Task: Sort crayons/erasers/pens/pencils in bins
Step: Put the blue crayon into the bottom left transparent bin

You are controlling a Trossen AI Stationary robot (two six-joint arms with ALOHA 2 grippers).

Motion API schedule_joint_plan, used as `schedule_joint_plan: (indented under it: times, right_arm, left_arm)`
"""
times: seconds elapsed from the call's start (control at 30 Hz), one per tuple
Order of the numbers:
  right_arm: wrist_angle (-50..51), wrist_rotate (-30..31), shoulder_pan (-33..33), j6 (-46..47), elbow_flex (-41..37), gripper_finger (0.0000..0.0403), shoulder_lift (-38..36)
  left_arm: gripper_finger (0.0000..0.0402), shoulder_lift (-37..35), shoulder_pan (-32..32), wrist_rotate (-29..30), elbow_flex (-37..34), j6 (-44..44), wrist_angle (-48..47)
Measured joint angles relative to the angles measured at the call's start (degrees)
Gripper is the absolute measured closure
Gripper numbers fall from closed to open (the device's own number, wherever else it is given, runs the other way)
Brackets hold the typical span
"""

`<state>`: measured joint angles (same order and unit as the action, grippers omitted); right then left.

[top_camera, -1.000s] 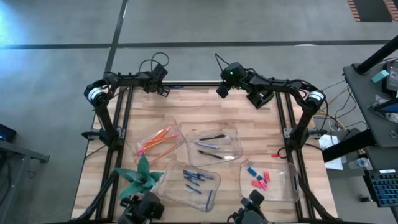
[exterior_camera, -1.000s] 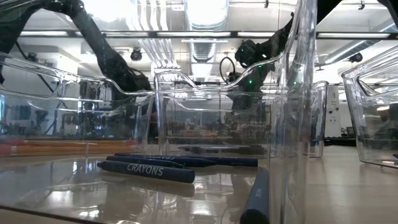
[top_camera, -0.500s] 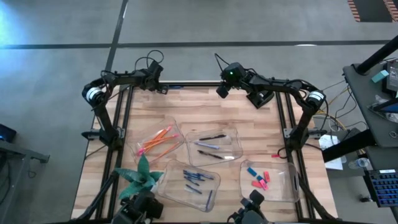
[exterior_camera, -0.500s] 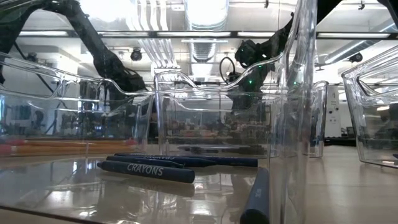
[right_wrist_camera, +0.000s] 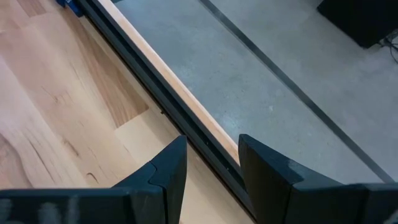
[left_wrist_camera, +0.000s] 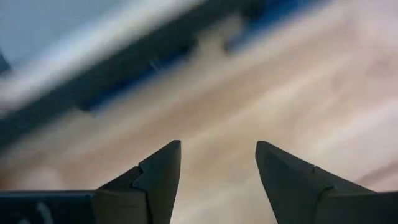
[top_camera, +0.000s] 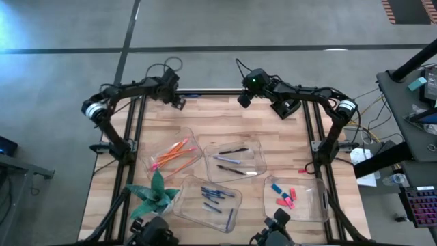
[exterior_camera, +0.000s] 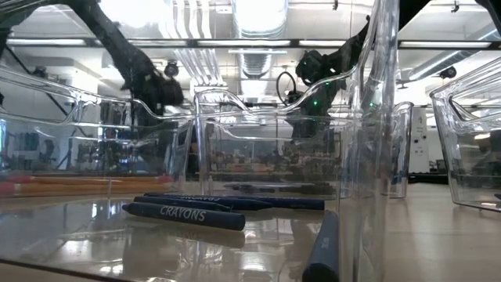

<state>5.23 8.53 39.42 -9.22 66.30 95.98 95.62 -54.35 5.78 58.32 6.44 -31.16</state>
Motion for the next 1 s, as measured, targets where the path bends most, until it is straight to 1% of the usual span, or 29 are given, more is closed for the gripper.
schedule_joint_plan:
  times: [0.07, 0.13, 0.3, 0.4, 0.47, 0.53, 0.6, 0.73, 0.8, 1.0]
  right_arm:
    - [0.0, 0.0, 0.0, 0.0, 0.0, 0.0266, 0.0]
    - [-0.2, 0.0, 0.0, 0.0, 0.0, 0.0266, 0.0]
    - [-1.6, 0.0, 0.0, -0.1, 0.0, 0.0266, 0.0]
    - [-4.2, 0.0, 0.0, 3.2, 0.0, 0.0266, 0.0]
    - [-4.8, 0.0, 0.0, 6.4, 0.0, 0.0266, 0.0]
    - [-4.5, 0.0, 0.0, 8.4, 0.0, 0.0266, 0.0]
    - [-4.0, 0.0, 0.0, 9.2, 0.0, 0.0266, 0.0]
    - [-4.2, 0.0, 0.0, 9.2, 0.0, 0.0266, 0.0]
    - [-4.2, 0.0, 0.0, 9.2, 0.0, 0.0266, 0.0]
    - [-4.2, 0.0, 0.0, 7.9, 0.0, 0.0266, 0.0]
  left_arm:
    - [0.0206, -2.1, -0.1, 2.3, 0.1, -1.4, 1.1]
    - [0.0206, -2.4, -0.2, 4.3, 0.1, -2.7, 2.9]
    - [0.0206, -1.6, -0.3, 5.1, 0.1, -1.9, 8.5]
    - [0.0206, -0.2, -0.3, 5.4, 0.0, 0.9, 9.6]
    - [0.0206, 0.7, -0.4, 8.1, -0.1, 2.7, 9.8]
    - [0.0206, 1.9, -0.6, 14.0, -0.6, 5.0, 9.6]
    - [0.0206, 3.0, -1.2, 18.0, -0.8, 7.5, 9.1]
    - [0.0206, 4.5, -1.8, 19.0, -0.7, 11.4, 9.8]
    - [0.0206, 5.3, -1.8, 21.1, -0.7, 12.6, 9.4]
    - [0.0206, 5.8, -1.9, 23.7, -0.7, 12.9, 7.6]
